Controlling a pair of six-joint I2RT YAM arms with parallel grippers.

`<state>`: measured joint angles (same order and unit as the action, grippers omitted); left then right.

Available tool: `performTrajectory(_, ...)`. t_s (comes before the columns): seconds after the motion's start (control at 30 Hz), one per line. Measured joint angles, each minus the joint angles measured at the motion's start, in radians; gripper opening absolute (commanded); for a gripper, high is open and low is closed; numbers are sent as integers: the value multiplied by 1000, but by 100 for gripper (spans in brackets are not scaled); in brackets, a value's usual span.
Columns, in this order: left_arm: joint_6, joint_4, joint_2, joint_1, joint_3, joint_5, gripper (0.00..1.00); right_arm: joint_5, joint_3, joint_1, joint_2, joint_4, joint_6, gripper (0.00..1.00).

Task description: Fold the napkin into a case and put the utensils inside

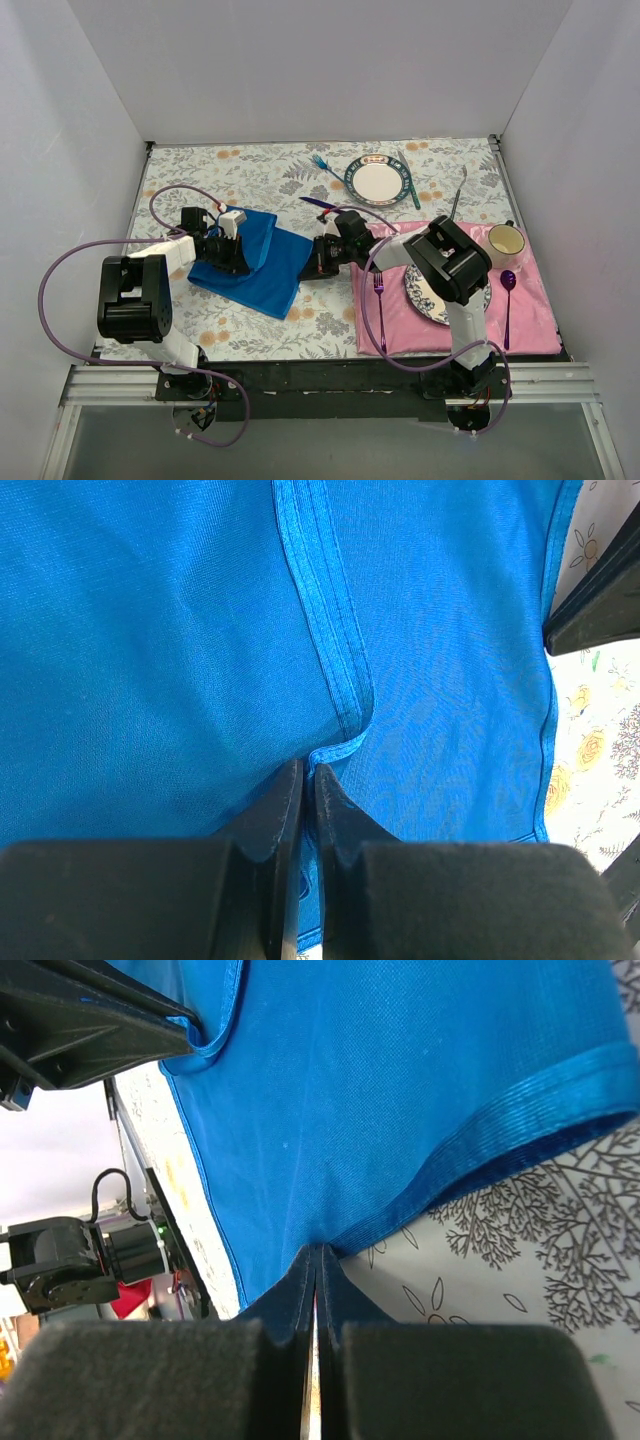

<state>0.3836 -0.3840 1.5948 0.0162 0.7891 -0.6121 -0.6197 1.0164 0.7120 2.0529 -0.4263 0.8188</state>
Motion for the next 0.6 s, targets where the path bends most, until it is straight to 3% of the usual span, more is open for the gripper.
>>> performTrajectory(0.6,-6,-4,0,0,1,2,0,14,-8,17,-74,18,0,1)
